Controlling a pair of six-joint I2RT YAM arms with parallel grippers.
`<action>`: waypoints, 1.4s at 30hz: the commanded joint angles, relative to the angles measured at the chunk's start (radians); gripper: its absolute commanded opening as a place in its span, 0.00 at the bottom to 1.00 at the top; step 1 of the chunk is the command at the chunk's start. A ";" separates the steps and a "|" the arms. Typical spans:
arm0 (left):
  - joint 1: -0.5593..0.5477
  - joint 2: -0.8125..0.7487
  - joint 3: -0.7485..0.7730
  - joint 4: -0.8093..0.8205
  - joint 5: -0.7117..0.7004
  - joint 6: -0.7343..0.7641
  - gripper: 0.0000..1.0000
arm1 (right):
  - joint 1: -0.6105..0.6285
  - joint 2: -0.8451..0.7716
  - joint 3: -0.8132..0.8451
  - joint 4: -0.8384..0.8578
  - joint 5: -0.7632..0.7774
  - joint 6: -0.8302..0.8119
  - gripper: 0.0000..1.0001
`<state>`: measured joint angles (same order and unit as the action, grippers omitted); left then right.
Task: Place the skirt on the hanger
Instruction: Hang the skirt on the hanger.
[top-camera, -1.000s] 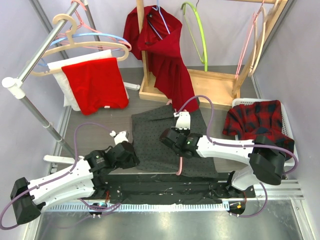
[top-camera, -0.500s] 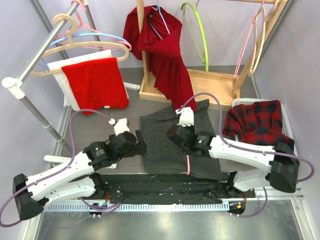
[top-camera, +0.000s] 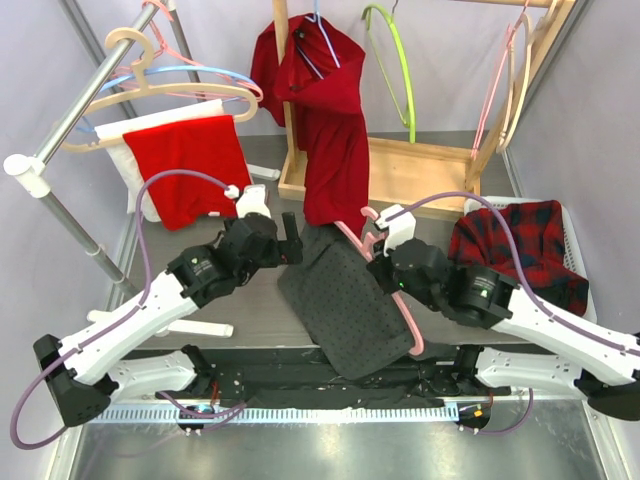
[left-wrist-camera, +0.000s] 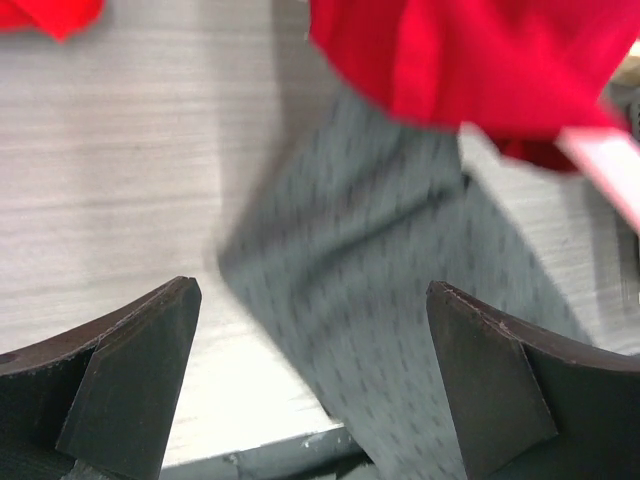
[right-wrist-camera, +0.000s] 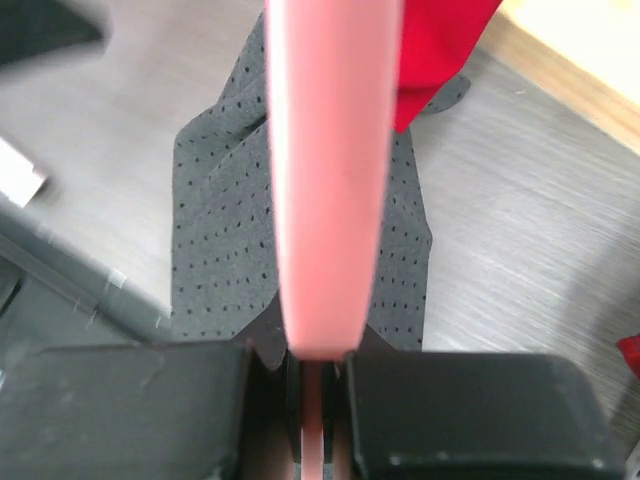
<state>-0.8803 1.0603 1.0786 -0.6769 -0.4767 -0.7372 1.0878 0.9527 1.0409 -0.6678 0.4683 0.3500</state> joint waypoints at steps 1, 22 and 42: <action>0.030 0.013 0.087 0.040 0.019 0.082 1.00 | 0.009 -0.054 0.034 -0.039 -0.189 -0.082 0.01; 0.086 -0.032 0.199 0.046 0.534 0.456 1.00 | 0.104 0.054 0.228 -0.087 -0.436 -0.223 0.01; 0.086 -0.031 0.277 0.102 1.239 0.786 0.97 | 0.109 -0.028 0.410 -0.184 -0.582 -0.305 0.01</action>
<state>-0.7979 1.0191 1.3151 -0.5442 0.6483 -0.0715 1.1893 0.9520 1.3911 -0.8982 -0.0353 0.0685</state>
